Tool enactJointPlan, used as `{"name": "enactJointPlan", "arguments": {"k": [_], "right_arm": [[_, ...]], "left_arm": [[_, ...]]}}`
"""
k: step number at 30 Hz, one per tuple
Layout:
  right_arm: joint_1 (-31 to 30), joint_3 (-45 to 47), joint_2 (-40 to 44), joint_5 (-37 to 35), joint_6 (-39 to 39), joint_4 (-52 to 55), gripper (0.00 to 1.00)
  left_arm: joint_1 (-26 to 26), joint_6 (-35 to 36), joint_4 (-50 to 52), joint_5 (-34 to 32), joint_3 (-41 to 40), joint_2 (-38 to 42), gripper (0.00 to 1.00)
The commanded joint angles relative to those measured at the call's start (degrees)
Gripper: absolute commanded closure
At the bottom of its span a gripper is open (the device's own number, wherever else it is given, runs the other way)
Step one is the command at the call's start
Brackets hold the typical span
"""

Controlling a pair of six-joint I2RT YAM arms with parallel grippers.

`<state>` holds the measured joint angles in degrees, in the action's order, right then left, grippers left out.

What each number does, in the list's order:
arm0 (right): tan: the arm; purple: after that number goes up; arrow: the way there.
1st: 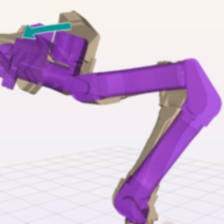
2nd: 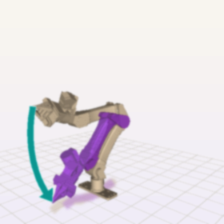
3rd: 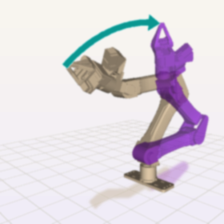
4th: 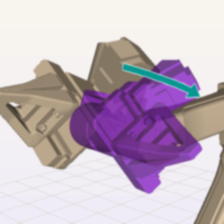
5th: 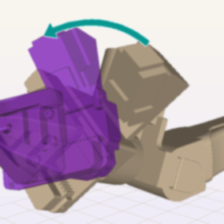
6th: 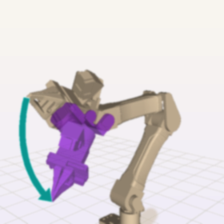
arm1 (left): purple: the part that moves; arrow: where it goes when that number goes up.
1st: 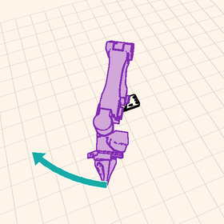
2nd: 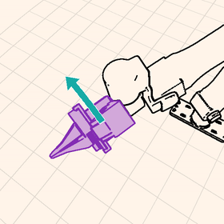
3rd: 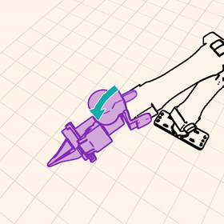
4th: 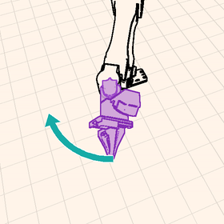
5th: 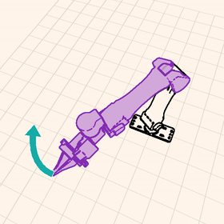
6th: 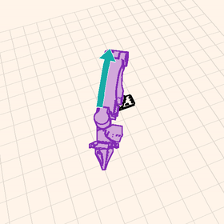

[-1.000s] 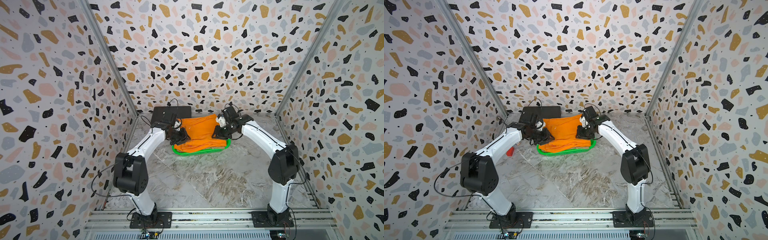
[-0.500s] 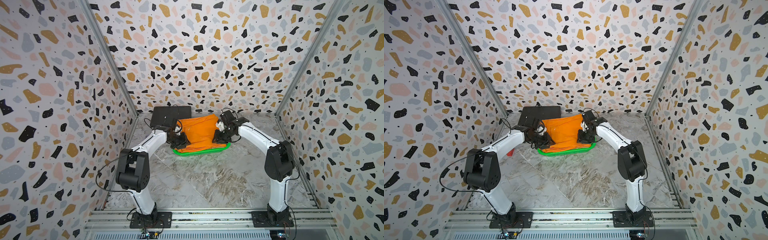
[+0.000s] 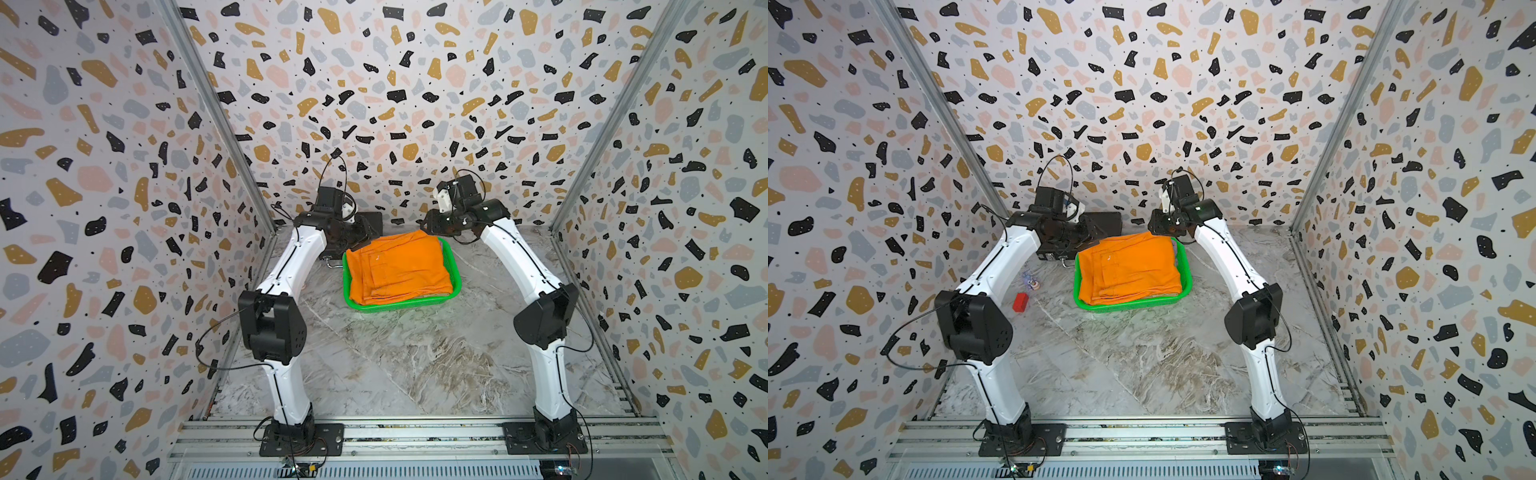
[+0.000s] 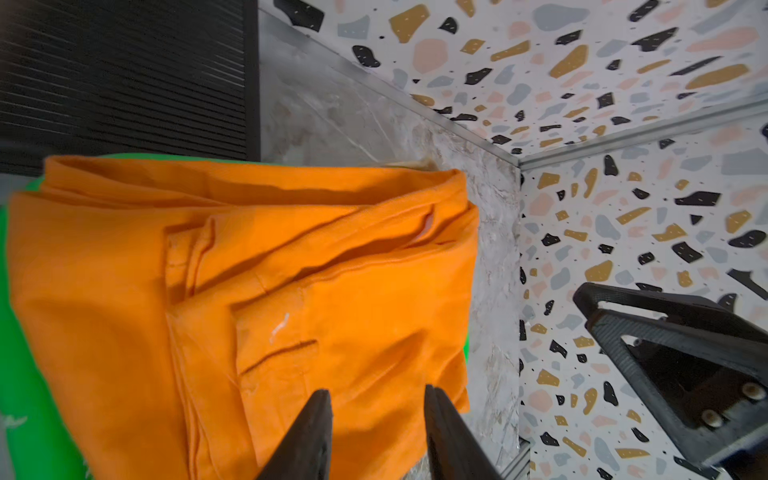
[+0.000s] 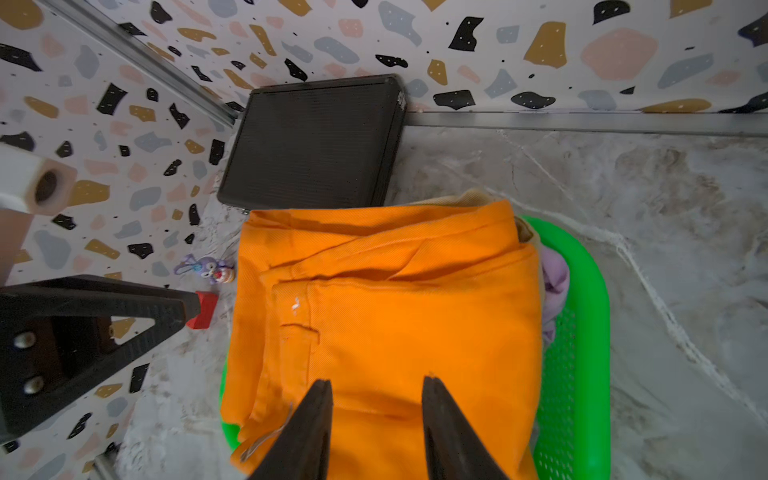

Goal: Put the folded long pants in the basket
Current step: Place the long pant in the basket.

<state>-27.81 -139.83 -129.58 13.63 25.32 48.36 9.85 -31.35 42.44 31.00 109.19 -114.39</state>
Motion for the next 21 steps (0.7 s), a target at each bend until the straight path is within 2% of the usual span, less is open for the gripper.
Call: {"name": "enactJointPlan", "arguments": {"k": [1, 5, 8, 14, 16, 18, 21], "right_arm": [[0.48, -2.80, -8.40, -1.79, -1.47, 1.12, 0.60], [0.85, -1.37, -13.18, -3.76, -0.87, 2.72, 0.64], [0.91, 2.13, -12.79, -4.94, -1.53, 2.93, 0.65], [1.75, 3.67, -5.59, -5.58, -2.56, 2.04, 0.63], [2.30, 3.42, -1.87, -5.08, -2.56, 1.23, 0.56], [2.87, 3.65, 2.50, -4.81, -3.17, 0.09, 0.46], [3.60, 7.13, 10.06, -4.65, -6.13, -2.15, 0.37]], "left_arm": [[-0.17, 2.94, 2.49, 0.77, 1.81, -7.39, 0.59], [-0.44, 3.34, 2.52, 0.13, 2.45, -13.16, 0.60], [-0.60, 3.77, 2.56, -0.15, 2.35, -14.77, 0.60], [-0.79, 4.74, 3.71, -1.20, 3.89, -10.41, 0.59], [-0.88, 4.99, 4.06, -2.15, 5.02, -6.75, 0.51], [-1.14, 5.45, 4.24, -4.51, 6.06, -1.35, 0.33], [-1.58, 6.98, 3.41, -13.23, 5.03, 9.11, 0.17]]}}
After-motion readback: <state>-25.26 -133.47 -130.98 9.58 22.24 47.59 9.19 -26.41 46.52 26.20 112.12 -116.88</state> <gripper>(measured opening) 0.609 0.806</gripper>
